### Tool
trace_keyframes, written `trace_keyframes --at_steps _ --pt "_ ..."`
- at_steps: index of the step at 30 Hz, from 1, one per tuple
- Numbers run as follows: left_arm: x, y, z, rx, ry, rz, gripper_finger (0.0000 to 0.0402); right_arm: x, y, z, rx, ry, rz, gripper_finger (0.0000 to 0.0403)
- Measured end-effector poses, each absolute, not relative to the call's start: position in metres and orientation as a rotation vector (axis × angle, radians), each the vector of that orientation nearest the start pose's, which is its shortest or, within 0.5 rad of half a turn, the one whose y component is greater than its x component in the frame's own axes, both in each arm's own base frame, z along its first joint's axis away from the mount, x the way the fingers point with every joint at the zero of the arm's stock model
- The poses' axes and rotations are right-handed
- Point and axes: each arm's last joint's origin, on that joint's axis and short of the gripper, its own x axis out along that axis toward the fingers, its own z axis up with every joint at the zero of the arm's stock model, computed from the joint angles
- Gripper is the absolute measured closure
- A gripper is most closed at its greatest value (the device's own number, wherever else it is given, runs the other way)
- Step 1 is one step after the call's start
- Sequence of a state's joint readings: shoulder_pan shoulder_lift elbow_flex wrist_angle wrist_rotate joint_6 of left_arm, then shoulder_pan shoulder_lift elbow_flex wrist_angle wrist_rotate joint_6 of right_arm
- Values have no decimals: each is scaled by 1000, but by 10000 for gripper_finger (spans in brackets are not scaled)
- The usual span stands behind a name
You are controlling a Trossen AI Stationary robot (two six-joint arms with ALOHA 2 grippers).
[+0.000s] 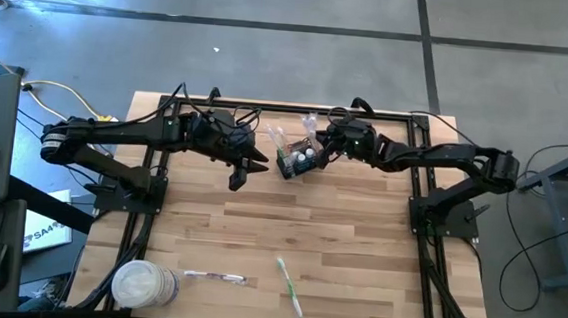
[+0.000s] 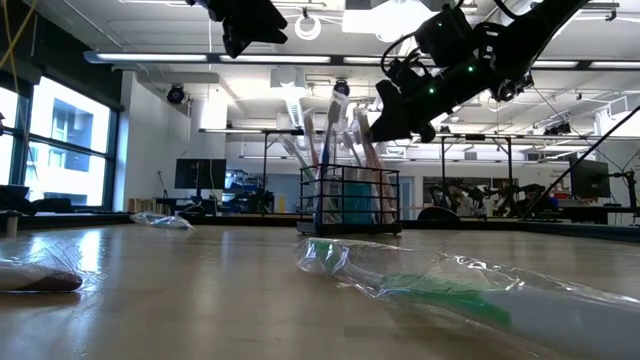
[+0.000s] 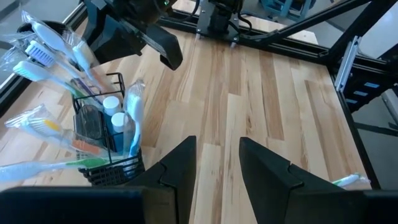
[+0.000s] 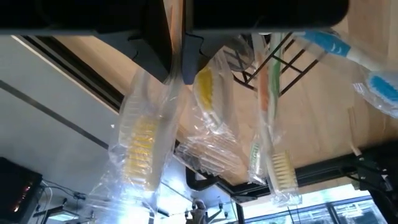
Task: Pick & Place toothbrushing station
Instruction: Put the orange toothbrush into the mesh organizer
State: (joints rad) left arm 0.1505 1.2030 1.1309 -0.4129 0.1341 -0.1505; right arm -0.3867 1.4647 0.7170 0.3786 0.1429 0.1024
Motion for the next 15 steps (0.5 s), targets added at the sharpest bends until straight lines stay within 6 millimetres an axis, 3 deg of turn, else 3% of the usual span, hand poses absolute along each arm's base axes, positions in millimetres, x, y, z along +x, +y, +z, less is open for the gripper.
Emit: trace_keyframes --at_steps 6,15 --pt "257 35 347 -216 478 53 279 278 -125 206 147 346 -565 395" --pt "257 35 347 -215 478 56 279 290 -125 183 170 383 -555 395"
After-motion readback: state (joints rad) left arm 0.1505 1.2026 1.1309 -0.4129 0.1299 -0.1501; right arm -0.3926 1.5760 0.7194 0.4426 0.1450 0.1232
